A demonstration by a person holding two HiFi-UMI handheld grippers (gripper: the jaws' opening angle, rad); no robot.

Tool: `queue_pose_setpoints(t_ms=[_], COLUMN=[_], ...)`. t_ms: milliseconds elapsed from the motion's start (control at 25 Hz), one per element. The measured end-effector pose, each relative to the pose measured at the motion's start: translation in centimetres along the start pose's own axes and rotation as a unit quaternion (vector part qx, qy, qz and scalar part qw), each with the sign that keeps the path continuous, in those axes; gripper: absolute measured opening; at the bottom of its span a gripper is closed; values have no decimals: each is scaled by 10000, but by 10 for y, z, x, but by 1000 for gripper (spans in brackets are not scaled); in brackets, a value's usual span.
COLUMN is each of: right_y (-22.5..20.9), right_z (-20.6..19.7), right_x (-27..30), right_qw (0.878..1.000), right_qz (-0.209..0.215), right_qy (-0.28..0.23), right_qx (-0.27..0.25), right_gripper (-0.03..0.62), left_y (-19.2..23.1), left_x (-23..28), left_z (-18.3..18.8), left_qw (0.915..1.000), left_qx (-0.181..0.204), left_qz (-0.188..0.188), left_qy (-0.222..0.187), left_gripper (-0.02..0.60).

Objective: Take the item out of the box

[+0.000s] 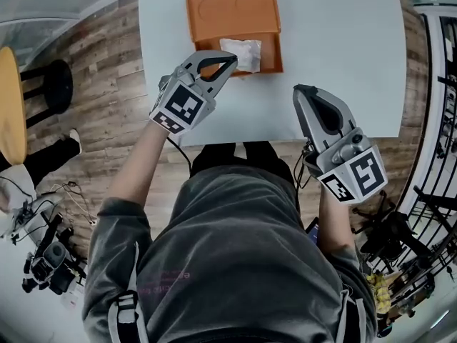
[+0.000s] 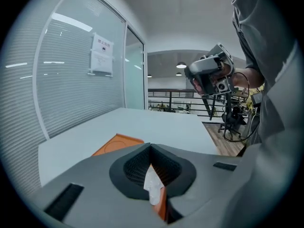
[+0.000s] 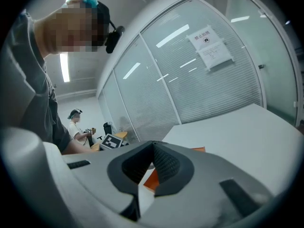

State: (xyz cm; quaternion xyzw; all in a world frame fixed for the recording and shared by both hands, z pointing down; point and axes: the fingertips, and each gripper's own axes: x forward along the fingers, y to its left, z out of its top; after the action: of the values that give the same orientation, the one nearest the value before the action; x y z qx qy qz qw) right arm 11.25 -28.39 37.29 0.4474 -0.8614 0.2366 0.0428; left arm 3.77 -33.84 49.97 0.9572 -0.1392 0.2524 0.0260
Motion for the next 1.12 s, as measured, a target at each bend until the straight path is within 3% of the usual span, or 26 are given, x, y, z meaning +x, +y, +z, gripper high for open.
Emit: queue_pose_setpoints(t_ms=[160, 400, 1120], right_y=[-10, -22, -31], right_z=[-6, -19, -34], right_x=[-2, -3, -4], right_qw=[9999, 9995, 9983], right_qz=[-101, -228, -367], right_qy=[39, 89, 190], right_qx=[96, 219, 402], right_gripper=[5, 5, 5], left_y=[1, 1, -3], left_x=[23, 50, 75], left_z=[-25, -56, -96], left_qw=[9990, 9926, 9715], left_qx=[164, 706, 1356], left_qz=[-180, -457, -1017], left_qy=[373, 880, 1656], left_gripper=[3, 5, 69])
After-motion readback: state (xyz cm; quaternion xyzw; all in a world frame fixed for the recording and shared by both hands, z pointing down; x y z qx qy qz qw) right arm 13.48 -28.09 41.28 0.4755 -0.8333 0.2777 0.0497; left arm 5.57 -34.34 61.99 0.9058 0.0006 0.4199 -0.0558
